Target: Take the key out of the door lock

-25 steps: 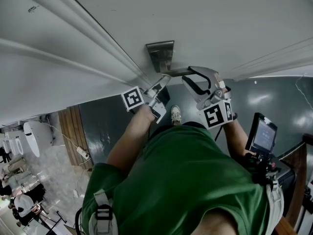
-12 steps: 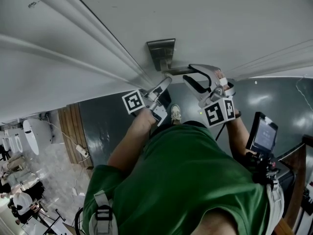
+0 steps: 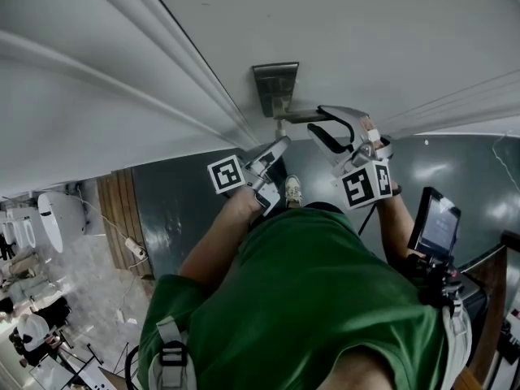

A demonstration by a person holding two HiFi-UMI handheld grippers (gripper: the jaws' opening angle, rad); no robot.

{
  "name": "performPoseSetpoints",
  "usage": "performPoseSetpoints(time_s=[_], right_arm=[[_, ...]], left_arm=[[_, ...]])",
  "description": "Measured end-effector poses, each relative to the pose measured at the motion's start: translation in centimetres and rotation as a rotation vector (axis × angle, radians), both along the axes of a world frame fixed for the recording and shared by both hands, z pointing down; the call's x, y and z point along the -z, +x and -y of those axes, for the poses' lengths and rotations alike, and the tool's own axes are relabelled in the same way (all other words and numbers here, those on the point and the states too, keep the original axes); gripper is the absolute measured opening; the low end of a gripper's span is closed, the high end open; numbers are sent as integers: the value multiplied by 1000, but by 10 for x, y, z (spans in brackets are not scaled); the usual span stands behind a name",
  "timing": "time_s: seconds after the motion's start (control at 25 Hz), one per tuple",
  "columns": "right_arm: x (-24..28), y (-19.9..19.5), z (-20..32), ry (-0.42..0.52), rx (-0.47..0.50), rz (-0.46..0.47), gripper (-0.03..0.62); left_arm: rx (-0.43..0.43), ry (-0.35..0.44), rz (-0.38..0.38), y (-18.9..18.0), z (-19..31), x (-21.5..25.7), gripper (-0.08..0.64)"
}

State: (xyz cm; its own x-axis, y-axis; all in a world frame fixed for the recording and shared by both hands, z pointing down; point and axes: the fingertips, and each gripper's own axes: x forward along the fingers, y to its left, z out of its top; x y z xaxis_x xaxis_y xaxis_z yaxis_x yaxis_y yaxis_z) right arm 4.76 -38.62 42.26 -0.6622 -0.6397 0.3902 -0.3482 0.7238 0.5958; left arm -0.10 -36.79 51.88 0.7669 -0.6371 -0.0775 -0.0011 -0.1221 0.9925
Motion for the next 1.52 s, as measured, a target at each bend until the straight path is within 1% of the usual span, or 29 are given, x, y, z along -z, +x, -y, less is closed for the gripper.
performPoseSetpoints(time_s=[0.16, 0.36, 0.44, 0.6, 0.72, 0.8, 0.88, 1.16, 1.32, 1.36, 1.4, 1.52], right_arm=[[0, 0, 1, -2, -7, 2, 164], [1, 3, 2, -11, -14, 32, 164], [1, 5, 1, -12, -14, 31, 164], [1, 7, 1, -14, -19, 43, 164], [3, 7, 2, -22, -23, 84, 164], [5, 7, 2, -26, -17, 125, 164], [5, 9, 3, -32, -22, 144, 164], [-1, 10, -1, -51, -33, 155, 164], [-6, 10, 3, -63, -36, 162, 164], [-4, 6, -9, -60, -37, 169, 164], [1, -3, -35, -49, -39, 176, 164], [27, -45, -150, 1, -40, 196, 164]], left_arm=[[5, -5, 4, -4, -3, -1, 28], [17, 15, 26, -9, -6, 0, 28], [18, 22, 35, -10, -7, 0, 28], [23, 30, 33, -10, -8, 1, 28], [26, 33, 35, -11, -9, 0, 28], [25, 41, 49, -12, -8, -1, 28], [23, 51, 60, -11, -7, 0, 28], [16, 89, 64, -9, -4, 11, 28], [18, 110, 84, -8, 3, 15, 28], [19, 126, 89, -13, -7, 19, 28], [18, 148, 94, -22, -31, 26, 28], [19, 218, 107, -63, -141, 57, 28]])
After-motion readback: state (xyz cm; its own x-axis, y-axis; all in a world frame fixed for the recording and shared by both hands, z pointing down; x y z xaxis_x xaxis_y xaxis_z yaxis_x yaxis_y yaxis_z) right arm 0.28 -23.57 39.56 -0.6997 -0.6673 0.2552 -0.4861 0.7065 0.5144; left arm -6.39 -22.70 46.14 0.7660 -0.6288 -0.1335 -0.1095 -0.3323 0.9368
